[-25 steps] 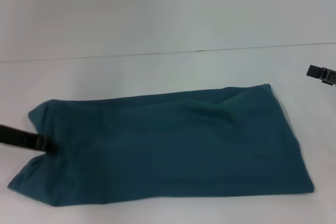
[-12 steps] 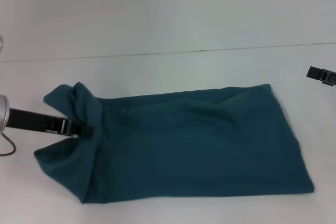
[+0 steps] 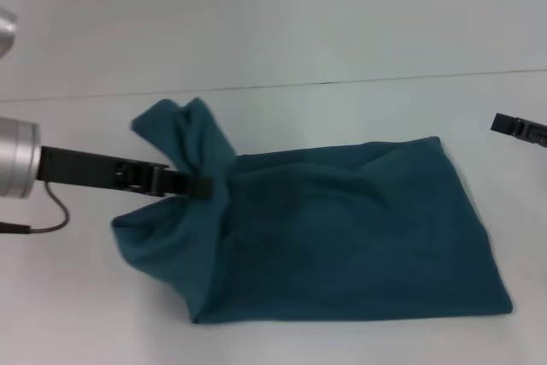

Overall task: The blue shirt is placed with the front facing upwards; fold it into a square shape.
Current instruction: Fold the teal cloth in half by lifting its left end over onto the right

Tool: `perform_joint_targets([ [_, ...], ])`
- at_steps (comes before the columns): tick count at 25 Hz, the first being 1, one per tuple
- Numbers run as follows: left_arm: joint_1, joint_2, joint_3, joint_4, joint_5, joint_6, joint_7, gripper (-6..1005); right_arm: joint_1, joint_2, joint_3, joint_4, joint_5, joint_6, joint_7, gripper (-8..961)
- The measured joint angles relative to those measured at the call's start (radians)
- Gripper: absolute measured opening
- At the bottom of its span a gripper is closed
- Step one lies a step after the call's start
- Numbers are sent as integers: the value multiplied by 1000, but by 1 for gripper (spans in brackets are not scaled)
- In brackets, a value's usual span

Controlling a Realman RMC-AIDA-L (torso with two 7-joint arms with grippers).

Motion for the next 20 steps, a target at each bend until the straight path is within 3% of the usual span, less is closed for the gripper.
perform_joint_targets([
  [13,-105,-52,24,-76,-98,19,-41,55,22,-1,-52,24,1,0,-18,922],
  [20,-117,-55,34,-81,-125,3,-55,56,31,-3,-95,24,2,5,-24,921],
])
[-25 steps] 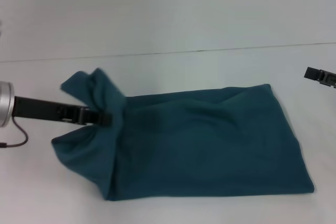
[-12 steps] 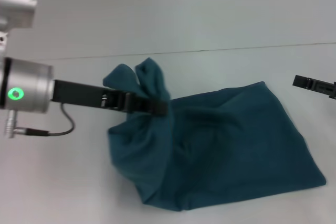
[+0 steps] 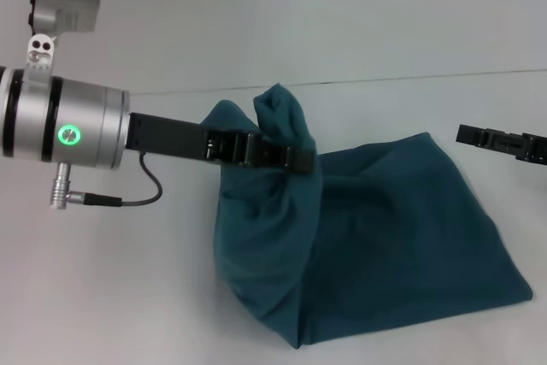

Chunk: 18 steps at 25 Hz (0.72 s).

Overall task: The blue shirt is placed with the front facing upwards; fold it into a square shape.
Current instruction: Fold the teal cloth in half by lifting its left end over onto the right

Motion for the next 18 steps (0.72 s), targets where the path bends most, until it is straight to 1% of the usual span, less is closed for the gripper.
perform_joint_targets([
  [4,-1,-6,6,-5,-29,-20,-8,55,0,-8,-1,0,2,-4,-3,921],
  [11,-33,-8,12,-51,-75,-61,-15,53,8,-9,-3,-5,1,-6,-4,921],
  [18,-41,-9,55,-162,-124,-173,19,54,11,-11,-7,-2,-3,-7,-6,921],
])
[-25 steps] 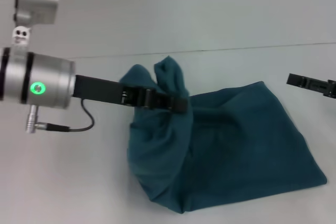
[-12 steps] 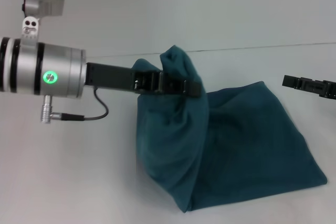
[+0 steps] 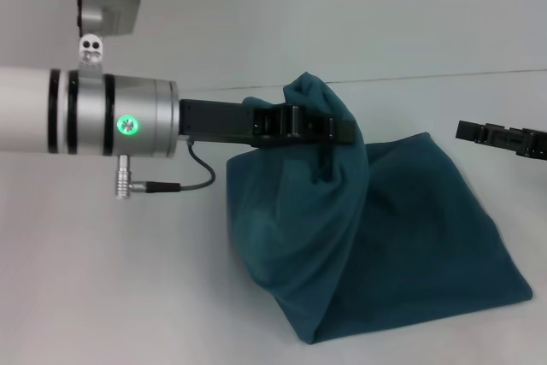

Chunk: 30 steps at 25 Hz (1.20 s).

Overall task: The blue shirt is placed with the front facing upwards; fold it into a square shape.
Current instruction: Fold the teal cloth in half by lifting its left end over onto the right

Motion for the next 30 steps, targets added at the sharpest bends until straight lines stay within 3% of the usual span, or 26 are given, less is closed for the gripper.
perform_joint_targets([
  [8,-5,-1,64,-92,-71,-82,54,54,-1,0,0,-3,2,0,0,921],
  [30,-35,-6,181,-101,-115,-181,48,53,-4,-1,3,-11,5,0,4,921],
])
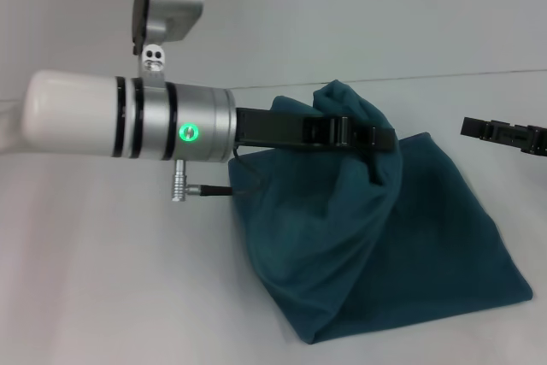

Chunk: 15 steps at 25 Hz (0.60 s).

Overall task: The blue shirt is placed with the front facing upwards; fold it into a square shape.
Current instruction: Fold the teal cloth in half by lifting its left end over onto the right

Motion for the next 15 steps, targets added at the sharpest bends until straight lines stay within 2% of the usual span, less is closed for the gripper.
perform_joint_targets([
  [15,-35,-3,175,-35,-65,-153,-3,83,4,0,5,-2,0,0,4,920],
])
